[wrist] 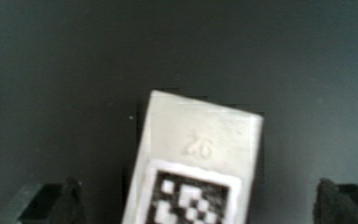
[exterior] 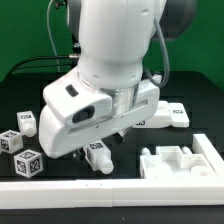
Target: Assemble chair
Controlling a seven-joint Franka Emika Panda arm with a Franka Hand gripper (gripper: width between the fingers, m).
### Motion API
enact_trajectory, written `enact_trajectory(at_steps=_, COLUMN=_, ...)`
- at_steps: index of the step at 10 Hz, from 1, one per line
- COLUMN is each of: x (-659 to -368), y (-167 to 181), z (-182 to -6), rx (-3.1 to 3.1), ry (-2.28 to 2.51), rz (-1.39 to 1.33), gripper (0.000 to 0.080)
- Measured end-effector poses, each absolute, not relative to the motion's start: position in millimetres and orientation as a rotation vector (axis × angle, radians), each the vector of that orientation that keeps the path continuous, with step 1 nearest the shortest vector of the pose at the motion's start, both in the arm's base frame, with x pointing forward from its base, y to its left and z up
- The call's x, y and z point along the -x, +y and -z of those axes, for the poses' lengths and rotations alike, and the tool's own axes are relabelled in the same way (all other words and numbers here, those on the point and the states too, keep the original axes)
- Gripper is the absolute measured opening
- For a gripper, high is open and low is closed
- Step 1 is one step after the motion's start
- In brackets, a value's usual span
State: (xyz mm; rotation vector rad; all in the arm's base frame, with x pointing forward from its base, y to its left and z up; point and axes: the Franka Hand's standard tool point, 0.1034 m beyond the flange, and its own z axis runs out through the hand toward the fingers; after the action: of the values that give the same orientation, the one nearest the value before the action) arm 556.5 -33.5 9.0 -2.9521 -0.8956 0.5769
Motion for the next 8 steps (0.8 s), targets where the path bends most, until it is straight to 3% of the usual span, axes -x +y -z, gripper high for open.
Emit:
enact_trajectory(at_steps=3, x=-556, y=-30, z=-5.8, rx=2.951, ry=-0.908, rz=-0.555, gripper=0.0626)
enact_trajectory(at_steps=4, x=-556, y=-30, z=-5.5, rx=2.947, ry=-0.916, rz=-0.555, gripper=0.0399)
enact_trajectory(at_steps=5, x=-557, y=-29, z=-7.4, rx=2.906, ry=-1.01, rz=-0.547, gripper=0.0399)
enact_trajectory(at_steps=6, x=-559, y=-27, z=-16.4, rx=2.852, ry=-1.135, rz=-0.522, gripper=0.0276)
enact_trajectory(at_steps=8, x=-552, y=-30, z=-28.0, rx=2.545, ry=-1.608, rz=-0.492, gripper=0.0276)
